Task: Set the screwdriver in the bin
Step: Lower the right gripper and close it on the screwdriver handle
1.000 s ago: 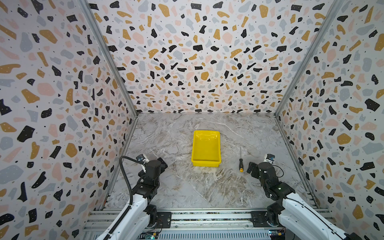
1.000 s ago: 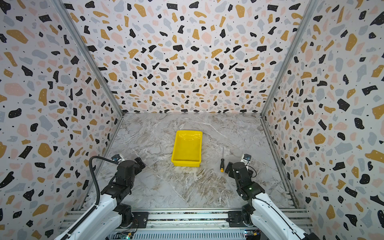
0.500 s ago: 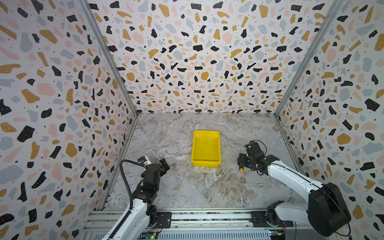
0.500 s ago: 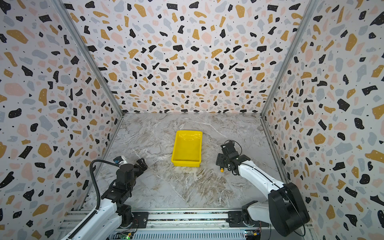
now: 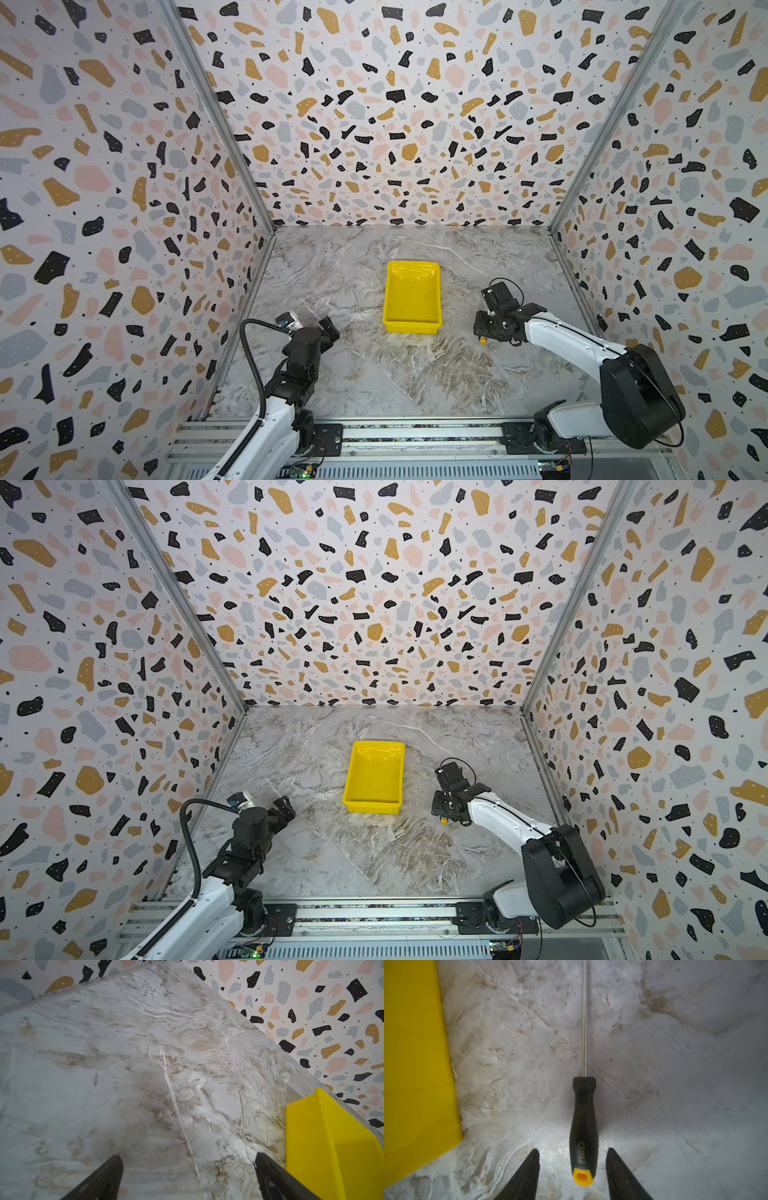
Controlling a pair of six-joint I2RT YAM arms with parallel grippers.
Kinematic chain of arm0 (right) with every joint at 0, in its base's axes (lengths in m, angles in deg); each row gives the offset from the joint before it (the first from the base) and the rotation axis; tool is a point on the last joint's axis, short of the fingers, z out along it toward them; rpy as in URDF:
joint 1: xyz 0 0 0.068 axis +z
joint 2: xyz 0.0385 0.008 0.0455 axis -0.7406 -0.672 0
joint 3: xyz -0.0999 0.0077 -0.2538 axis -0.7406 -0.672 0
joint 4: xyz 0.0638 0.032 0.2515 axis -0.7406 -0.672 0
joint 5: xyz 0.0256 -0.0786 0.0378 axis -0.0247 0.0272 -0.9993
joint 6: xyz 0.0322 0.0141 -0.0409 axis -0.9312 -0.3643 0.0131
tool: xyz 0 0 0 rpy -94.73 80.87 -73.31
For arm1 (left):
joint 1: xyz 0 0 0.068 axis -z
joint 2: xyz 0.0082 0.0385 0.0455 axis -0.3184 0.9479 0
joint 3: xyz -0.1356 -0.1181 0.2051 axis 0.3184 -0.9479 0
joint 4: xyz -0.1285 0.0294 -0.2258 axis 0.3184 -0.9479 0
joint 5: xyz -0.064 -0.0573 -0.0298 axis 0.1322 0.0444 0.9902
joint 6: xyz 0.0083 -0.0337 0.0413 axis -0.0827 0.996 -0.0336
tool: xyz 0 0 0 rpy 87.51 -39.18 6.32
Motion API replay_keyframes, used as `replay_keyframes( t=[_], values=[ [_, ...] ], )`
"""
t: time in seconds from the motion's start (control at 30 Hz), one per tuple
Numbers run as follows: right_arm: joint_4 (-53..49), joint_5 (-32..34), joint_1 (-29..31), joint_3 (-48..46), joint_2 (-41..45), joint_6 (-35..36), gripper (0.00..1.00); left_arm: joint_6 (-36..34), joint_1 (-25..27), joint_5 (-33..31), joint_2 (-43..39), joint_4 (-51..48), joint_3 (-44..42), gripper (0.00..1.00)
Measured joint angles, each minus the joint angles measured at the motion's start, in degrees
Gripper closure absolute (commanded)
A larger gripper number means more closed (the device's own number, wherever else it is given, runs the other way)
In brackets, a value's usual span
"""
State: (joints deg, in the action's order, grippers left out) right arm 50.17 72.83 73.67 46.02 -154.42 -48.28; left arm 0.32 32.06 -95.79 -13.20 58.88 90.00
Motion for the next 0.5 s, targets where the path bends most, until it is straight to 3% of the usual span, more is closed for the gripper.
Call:
replay_keyframes(
  t=[0.27, 0.5],
  values=[
    [0.09, -0.52, 0.0, -0.02, -3.17, 0.02, 0.58, -0.04, 0.0, 0.0, 3.69, 0.7, 0.02, 0.0],
    [0.28, -0.31, 0.0, -0.02, -4.98, 0.17, 0.58, -0.04, 0.0, 0.02, 4.07, 0.72, 0.02, 0.0]
  ],
)
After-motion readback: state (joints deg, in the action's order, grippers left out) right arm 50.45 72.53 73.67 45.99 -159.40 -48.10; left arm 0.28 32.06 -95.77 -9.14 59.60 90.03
